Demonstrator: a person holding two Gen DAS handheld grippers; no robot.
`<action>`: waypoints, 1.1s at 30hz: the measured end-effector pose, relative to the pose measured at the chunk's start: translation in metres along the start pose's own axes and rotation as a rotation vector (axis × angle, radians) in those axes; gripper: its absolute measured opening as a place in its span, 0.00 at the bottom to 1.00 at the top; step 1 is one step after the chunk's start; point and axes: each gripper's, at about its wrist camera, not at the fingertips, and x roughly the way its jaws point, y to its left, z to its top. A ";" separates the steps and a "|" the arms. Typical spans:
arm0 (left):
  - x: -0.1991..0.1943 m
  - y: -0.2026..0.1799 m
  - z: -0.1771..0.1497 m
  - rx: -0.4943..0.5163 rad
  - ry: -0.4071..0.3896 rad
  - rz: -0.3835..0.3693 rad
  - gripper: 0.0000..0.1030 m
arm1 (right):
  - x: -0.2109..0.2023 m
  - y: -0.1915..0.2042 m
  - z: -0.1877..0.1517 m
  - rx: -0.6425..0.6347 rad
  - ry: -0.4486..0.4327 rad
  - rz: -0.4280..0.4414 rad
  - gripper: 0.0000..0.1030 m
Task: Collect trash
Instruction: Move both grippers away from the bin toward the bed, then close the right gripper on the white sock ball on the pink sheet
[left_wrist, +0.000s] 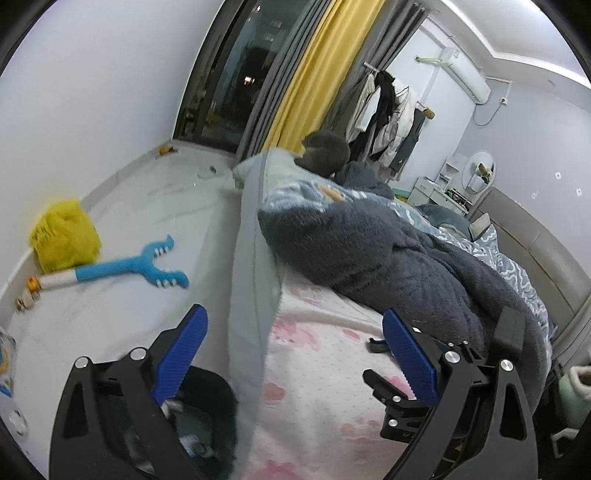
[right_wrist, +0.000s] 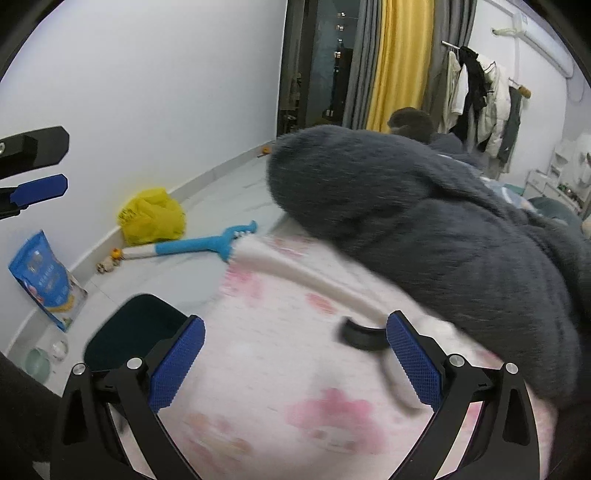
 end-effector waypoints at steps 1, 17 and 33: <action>0.004 -0.001 -0.002 -0.017 0.010 -0.006 0.94 | -0.001 -0.006 -0.002 -0.019 0.005 -0.012 0.97; 0.081 -0.043 -0.020 -0.098 0.227 -0.100 0.94 | 0.009 -0.068 -0.036 -0.204 -0.007 -0.008 0.97; 0.155 -0.088 -0.055 -0.104 0.409 -0.202 0.87 | 0.022 -0.076 -0.053 -0.337 -0.028 -0.064 0.96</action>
